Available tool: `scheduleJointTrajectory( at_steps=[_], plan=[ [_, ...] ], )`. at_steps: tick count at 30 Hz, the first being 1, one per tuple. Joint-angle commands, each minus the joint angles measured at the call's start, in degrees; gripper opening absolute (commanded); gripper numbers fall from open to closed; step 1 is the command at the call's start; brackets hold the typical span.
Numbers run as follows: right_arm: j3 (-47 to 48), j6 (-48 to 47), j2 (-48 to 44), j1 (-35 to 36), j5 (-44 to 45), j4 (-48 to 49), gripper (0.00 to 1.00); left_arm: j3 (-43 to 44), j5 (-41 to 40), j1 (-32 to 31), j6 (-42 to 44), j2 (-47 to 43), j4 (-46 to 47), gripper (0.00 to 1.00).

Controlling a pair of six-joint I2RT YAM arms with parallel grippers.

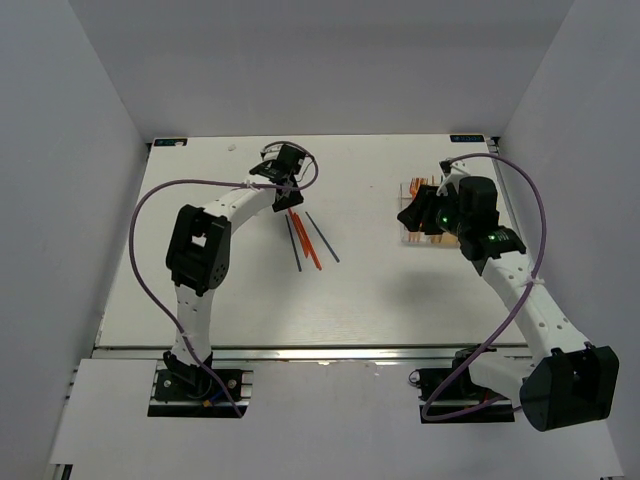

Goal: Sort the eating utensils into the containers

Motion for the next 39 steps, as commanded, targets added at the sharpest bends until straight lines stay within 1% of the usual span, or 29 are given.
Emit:
scheduleJointTrajectory(
  at_steps=[1,3,7,11,18,21,25,39],
  plan=[
    [-0.1,-0.8,-1.6,0.0,-0.9,1.0,0.56,-2.6,4.3,-0.3,-2.3,-2.9,2.1,0.45],
    [0.0,-0.9,-1.9,0.0,-0.8,1.0,0.57,-5.3,4.6,-0.8,-2.8,-3.4,3.4,0.44],
    [-0.1,-1.0,-1.9,0.0,-0.8,1.4,0.57,-7.7,5.5,-1.3,-2.9,-3.7,4.9,0.41],
    [-0.3,-0.9,-2.0,0.0,-1.3,1.4,0.57,-8.5,4.1,-1.5,-2.8,-3.5,4.9,0.39],
    [-0.6,-0.9,-2.4,0.1,-1.3,1.7,0.57,-8.3,4.7,-1.5,-2.5,-1.8,5.4,0.36],
    [-0.8,-0.9,-2.5,0.0,-1.3,1.9,0.57,-8.3,4.3,-1.5,-2.5,-1.3,4.9,0.33],
    [-1.0,-0.8,-2.4,0.0,-1.4,2.3,0.57,-9.5,4.5,-1.5,-2.7,-1.3,5.7,0.32],
    [-1.5,-0.8,-2.6,0.0,-1.8,3.1,0.57,-10.0,6.1,-1.7,-2.5,2.1,6.4,0.33]
  ],
)
